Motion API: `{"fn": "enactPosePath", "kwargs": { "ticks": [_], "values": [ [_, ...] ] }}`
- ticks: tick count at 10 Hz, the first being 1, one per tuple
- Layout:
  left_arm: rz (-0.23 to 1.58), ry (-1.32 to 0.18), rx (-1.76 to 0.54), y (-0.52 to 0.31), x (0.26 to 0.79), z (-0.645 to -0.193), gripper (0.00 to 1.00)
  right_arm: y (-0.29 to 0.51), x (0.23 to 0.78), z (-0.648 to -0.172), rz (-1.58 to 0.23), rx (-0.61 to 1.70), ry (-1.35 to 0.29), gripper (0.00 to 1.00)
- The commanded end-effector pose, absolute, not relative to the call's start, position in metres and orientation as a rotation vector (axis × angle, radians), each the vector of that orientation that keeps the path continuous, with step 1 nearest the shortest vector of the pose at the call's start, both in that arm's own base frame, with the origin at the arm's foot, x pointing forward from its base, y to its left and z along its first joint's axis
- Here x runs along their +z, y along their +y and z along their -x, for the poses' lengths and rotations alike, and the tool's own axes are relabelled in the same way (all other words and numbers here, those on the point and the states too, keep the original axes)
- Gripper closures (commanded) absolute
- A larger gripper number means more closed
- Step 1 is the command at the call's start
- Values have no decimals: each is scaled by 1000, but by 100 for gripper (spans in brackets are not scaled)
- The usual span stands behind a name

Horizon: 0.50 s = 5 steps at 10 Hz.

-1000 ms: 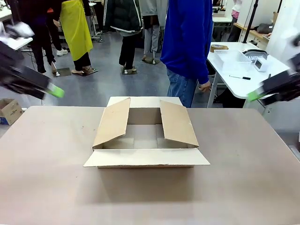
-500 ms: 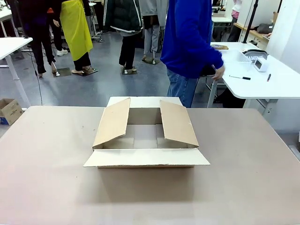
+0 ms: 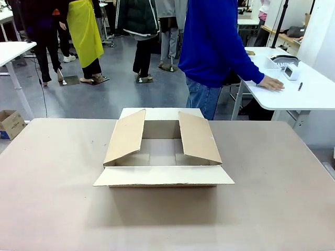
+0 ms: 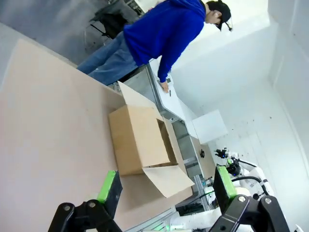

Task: Pack the gift set into the box.
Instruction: Place both hands on the side flaps of the Package Box and spread them outward.

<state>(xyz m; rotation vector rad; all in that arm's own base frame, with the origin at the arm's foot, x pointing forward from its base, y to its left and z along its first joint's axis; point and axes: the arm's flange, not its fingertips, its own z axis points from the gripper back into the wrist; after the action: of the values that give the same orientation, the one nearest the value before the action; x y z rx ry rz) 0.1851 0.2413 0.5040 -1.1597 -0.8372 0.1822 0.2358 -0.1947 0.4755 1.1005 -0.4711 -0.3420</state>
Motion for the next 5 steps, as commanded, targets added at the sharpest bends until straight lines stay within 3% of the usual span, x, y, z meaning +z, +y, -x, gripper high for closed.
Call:
{"fn": "enactPosePath", "kwargs": {
  "ticks": [1,2,3,5],
  "values": [
    [1155,-857,165,243,504,-181,0,-198,479,-233,-1111,-318,-499,0],
    [1160,-837,182,241,504,-185,0,-195,475,-236,-1100,-342,-471,0],
    [1079,-789,94,202,527,-197,0,-160,489,-249,-963,-353,-419,0],
    [979,-620,-223,108,579,-233,0,-54,533,-274,-794,-73,-322,0]
  ]
}}
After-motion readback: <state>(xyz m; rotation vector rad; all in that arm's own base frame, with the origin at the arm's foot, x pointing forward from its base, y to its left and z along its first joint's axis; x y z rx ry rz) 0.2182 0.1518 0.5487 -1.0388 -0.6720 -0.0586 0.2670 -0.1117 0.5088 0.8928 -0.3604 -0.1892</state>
